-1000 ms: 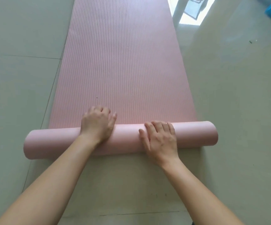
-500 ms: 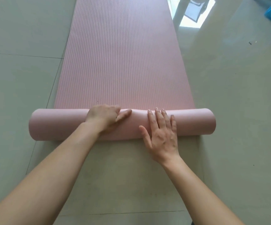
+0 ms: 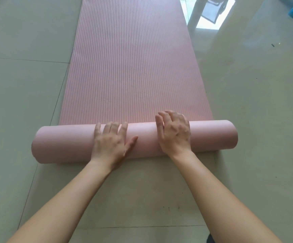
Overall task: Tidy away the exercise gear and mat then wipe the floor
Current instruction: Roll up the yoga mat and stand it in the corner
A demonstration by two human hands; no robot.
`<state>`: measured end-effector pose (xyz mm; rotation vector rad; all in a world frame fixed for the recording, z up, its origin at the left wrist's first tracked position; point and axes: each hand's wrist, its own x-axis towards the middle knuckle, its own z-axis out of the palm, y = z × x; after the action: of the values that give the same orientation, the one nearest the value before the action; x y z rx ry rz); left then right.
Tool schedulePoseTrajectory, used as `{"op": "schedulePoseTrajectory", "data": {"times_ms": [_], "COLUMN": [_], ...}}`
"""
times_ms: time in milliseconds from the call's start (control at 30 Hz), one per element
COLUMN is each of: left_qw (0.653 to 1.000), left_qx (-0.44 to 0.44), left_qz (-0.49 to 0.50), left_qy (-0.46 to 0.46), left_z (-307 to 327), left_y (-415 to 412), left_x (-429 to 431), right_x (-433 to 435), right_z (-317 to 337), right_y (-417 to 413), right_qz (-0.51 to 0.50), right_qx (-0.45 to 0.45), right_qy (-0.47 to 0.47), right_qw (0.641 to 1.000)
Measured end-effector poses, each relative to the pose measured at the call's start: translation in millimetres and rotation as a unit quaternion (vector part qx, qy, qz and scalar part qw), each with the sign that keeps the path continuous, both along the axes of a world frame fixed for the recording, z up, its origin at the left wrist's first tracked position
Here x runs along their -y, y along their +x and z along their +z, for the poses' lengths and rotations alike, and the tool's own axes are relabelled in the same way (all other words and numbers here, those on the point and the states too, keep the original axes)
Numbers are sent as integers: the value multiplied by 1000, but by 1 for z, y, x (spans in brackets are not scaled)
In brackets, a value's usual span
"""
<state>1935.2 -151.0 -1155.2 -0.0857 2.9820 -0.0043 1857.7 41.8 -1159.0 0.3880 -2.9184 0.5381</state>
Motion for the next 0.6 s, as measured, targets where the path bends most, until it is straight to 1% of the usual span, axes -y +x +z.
{"op": "schedulePoseTrajectory", "data": {"times_ms": [33, 133, 200, 233, 300, 333, 367, 400, 433, 467, 500, 567, 600], "left_qw": [1000, 1000, 999, 995, 977, 966, 960, 964, 978, 991, 997, 995, 994], "left_qx": [6, 7, 36, 84, 191, 234, 254, 241, 187, 109, 36, -49, -64], "left_qz": [3, -5, -27, -31, 1, 24, 36, 42, 43, 42, 45, 54, 50], "left_qy": [-2, 7, 27, 44, 90, 112, 115, 101, 81, 62, 57, 74, 77], "left_z": [3, 31, 37, 40, 39, 36, 31, 28, 26, 26, 28, 30, 28], "left_y": [-6, -42, -64, -72, -78, -76, -70, -63, -56, -48, -41, -27, -20], "left_x": [1, 6, 9, 10, 14, 15, 16, 18, 19, 20, 21, 18, 14], "right_x": [-3, -15, -23, -26, -28, -27, -23, -17, -11, -4, 1, 8, 11], "right_z": [-2, -10, -12, -10, -3, 2, 7, 12, 15, 15, 14, 9, 8], "right_y": [11, 39, 46, 46, 43, 40, 35, 30, 22, 13, 2, -17, -22], "right_qz": [14, 57, 49, 41, 42, 49, 58, 67, 77, 85, 89, 68, 44], "right_qx": [-2, 4, -10, -22, -37, -28, 0, 36, 72, 99, 112, 106, 87], "right_qy": [1, 68, 85, 78, 66, 71, 90, 123, 157, 179, 187, 168, 143], "right_qw": [1000, 996, 995, 996, 996, 996, 994, 989, 982, 975, 972, 978, 985]}}
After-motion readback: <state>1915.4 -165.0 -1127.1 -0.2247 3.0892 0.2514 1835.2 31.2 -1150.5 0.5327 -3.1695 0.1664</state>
